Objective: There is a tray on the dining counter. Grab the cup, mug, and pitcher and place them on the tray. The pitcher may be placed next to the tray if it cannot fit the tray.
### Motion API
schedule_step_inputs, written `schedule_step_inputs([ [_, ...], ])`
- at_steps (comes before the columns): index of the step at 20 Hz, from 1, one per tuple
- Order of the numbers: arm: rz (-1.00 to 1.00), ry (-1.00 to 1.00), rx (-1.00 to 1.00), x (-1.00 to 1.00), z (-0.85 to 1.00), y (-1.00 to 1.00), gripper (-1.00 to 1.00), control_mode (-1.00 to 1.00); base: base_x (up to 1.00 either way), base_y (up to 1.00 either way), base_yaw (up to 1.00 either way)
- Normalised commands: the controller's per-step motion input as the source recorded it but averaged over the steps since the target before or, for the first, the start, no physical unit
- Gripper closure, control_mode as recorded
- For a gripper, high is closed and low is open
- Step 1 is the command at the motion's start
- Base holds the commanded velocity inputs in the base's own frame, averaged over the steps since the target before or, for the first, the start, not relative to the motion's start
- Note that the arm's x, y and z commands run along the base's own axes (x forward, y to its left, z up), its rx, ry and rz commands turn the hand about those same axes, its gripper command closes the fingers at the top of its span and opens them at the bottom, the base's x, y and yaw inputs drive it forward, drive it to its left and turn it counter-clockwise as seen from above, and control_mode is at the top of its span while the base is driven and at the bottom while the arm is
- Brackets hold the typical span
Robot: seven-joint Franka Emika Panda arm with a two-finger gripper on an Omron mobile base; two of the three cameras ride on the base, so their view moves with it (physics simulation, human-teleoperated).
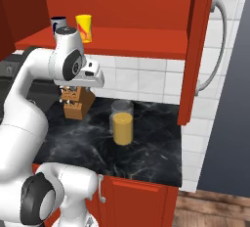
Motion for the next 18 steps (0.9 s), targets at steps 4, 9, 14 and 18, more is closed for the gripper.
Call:
schedule_step_inputs([
  [4, 0.00, -0.03, -0.03, -0.03, 0.00, 0.07, -1.00, -1.00, 0.00, 0.00, 0.00],
  [9, 0.06, -0.15, -0.11, -0.13, 0.07, 0.12, -1.00, -1.00, 0.00, 0.00, 0.00],
  [14, 0.04, -0.20, -0.11, -0.15, 0.26, 0.06, -1.00, -1.00, 0.00, 0.00, 0.00],
  [18, 0.02, -0.22, -0.11, -0.08, 0.43, 0.00, -1.00, -1.00, 0.00, 0.00, 0.00],
])
